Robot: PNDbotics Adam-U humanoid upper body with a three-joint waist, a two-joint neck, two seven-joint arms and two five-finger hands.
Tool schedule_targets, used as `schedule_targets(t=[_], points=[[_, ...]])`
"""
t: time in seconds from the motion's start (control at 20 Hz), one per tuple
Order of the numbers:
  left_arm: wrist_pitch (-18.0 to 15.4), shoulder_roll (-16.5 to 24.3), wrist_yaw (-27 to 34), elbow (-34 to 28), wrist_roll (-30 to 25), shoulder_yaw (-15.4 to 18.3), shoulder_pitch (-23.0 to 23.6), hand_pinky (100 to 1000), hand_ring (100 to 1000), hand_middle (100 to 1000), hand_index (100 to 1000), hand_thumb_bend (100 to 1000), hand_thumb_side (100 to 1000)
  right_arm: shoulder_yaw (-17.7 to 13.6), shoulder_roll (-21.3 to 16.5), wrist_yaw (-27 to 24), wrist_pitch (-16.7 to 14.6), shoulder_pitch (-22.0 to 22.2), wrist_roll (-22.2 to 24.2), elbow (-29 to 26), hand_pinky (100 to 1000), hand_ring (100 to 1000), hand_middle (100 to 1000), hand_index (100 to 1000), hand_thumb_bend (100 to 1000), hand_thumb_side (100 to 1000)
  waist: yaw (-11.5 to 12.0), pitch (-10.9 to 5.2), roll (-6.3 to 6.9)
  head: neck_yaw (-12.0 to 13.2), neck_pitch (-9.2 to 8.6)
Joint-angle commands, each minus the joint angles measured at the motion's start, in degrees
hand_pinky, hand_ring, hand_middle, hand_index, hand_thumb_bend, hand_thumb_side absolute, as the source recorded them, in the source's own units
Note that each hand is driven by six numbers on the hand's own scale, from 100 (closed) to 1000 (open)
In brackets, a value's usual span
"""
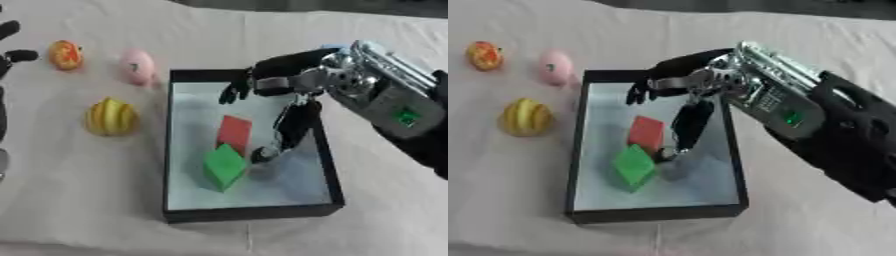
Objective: Pick up objects on the table and place them in the box.
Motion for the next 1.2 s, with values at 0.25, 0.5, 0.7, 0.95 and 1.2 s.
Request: schedule_targets(t=[0.25, 0.5, 0.7, 0.95, 1.2], points=[[0.0, 1.7, -0.1, -1.0, 0.0, 0.2, -0.4, 593, 787, 798, 729, 224, 801, -7.8, -5.7, -1.9, 2.1, 1.3, -4.2, -5.5, 840, 842, 831, 913, 187, 304, -0.2, -1.42, 0.31, 0.6, 0.17], [-0.1, 1.7, -0.2, -1.0, 0.1, 0.4, -0.3, 593, 787, 799, 729, 225, 801, -15.1, -10.4, -2.1, 3.7, 3.6, -8.5, -4.9, 845, 845, 826, 913, 497, 220, -0.3, -1.45, 0.22, 0.8, 0.16], [-0.2, 1.7, -0.3, -1.0, 0.2, 0.4, -0.2, 592, 787, 799, 729, 224, 801, -18.4, -11.2, -0.9, 2.9, 4.0, -10.0, 1.4, 848, 849, 830, 915, 500, 216, -0.3, -1.43, 0.26, 0.7, 0.05], [-0.2, 1.5, -0.3, -1.0, 0.3, 0.5, -0.3, 592, 786, 799, 729, 224, 801, -20.4, -8.9, 3.1, -0.5, 2.3, -11.9, 12.3, 853, 856, 837, 919, 497, 209, -0.1, -1.32, 0.40, 0.4, -0.01], [-0.2, 1.4, -0.2, -1.0, 0.3, 0.5, -0.4, 592, 786, 799, 729, 225, 801, -21.5, -6.8, 6.6, -3.8, 0.4, -12.7, 21.3, 857, 863, 844, 921, 490, 209, 0.1, -1.29, 0.40, 0.4, -0.15]])
